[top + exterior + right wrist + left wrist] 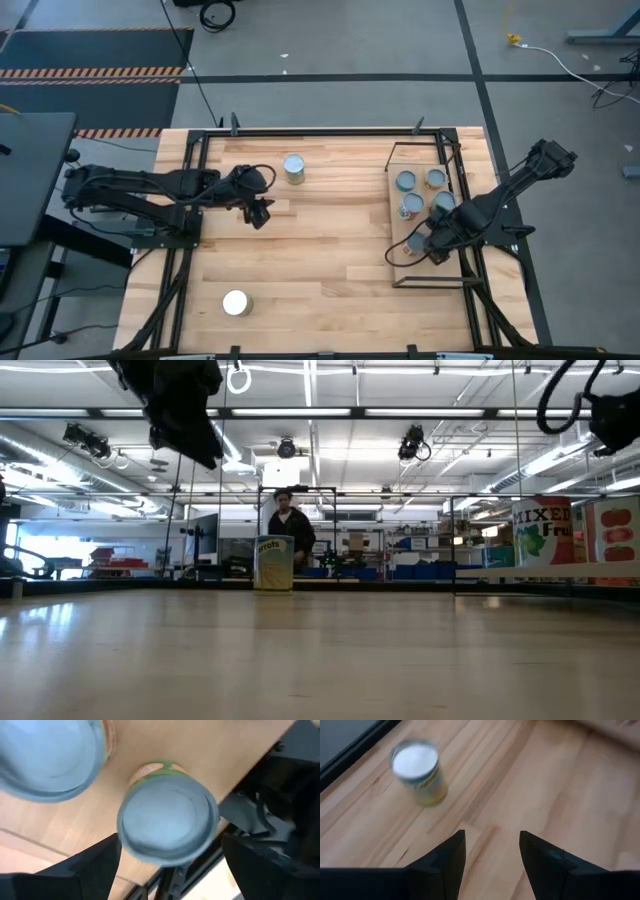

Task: Pick and place cans onto a shelf
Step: Put the canned peaches on the shelf, then put the canned carrots on the shelf

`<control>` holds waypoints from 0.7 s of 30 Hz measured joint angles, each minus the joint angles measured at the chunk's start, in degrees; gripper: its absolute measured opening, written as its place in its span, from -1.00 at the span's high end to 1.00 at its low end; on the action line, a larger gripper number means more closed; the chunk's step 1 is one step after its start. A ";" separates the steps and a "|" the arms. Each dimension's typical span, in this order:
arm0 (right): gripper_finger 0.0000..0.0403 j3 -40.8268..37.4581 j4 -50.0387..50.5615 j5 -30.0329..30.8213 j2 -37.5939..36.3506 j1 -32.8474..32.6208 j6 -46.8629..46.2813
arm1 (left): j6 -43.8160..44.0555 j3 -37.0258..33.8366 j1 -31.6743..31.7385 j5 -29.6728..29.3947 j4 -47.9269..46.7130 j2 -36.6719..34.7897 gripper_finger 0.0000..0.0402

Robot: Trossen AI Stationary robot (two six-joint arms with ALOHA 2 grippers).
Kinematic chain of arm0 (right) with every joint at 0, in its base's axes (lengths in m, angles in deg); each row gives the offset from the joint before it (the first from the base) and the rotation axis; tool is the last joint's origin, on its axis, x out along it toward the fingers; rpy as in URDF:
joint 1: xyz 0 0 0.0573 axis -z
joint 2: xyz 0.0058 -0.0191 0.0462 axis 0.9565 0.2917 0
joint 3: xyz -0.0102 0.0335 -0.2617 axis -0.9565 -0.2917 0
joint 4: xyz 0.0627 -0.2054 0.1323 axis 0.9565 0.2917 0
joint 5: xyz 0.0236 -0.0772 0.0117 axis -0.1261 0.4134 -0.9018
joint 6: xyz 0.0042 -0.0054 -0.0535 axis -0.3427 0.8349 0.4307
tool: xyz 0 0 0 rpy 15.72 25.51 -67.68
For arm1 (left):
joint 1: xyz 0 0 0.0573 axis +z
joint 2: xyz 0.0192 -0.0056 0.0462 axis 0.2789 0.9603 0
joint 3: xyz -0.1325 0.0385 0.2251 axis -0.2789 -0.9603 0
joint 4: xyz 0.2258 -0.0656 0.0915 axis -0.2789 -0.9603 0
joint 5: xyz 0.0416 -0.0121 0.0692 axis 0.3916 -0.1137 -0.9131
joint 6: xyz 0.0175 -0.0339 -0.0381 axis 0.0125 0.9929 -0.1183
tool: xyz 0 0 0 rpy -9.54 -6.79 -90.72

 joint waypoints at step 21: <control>-0.73 34.13 0.43 32.95 14.14 8.16 8.12 | -4.45 0.04 -0.01 7.34 6.69 -18.76 0.05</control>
